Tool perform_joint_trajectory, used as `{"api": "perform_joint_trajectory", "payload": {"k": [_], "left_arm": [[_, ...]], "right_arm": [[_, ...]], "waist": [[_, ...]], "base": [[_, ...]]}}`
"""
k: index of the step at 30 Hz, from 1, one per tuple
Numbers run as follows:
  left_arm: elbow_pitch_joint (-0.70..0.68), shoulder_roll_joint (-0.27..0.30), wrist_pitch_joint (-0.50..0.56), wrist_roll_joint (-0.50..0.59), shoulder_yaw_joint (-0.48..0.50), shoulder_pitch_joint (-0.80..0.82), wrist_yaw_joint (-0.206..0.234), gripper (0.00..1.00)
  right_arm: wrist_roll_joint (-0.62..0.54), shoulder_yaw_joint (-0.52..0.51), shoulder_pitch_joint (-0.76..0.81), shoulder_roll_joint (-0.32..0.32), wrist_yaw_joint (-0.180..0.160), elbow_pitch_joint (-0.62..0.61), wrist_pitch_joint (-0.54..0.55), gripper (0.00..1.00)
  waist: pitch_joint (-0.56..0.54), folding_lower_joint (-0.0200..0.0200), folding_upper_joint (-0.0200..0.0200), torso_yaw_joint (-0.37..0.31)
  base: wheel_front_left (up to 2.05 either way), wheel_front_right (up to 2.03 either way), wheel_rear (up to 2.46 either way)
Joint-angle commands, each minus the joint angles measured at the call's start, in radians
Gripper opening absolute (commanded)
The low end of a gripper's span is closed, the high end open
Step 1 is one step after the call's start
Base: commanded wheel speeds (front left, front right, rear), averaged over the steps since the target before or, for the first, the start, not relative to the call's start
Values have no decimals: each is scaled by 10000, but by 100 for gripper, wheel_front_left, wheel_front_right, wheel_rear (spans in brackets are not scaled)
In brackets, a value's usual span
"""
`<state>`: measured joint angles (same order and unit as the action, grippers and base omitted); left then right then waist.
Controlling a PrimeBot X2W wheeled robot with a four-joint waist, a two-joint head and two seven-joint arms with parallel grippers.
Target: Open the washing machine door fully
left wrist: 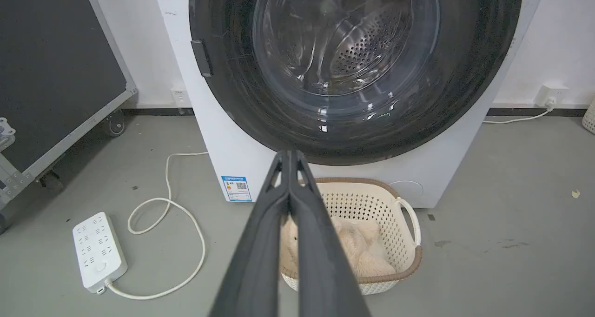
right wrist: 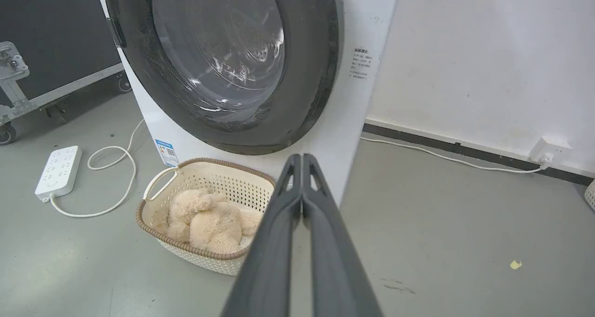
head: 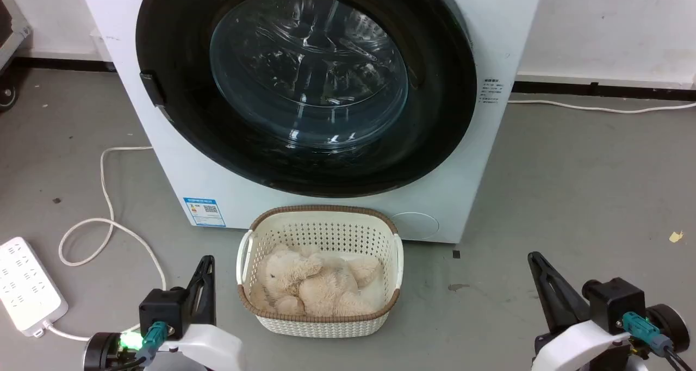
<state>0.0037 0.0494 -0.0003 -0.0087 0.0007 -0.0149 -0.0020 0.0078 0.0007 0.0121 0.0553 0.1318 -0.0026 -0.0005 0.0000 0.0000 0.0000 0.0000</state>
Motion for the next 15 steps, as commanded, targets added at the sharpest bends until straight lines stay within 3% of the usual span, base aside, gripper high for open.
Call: {"api": "perform_joint_trajectory", "payload": {"k": [1,15], "left_arm": [[-37,8,3,87,-7,149,20,0],[-37,8,3,87,-7,149,20,0]], "right_arm": [[-78,-7,-121,-51,-11,26,5,0],[-78,-7,-121,-51,-11,26,5,0]], "waist": [[0,0,0,0],[0,0,0,0]], "base": [[0,0,0],[0,0,0]]}}
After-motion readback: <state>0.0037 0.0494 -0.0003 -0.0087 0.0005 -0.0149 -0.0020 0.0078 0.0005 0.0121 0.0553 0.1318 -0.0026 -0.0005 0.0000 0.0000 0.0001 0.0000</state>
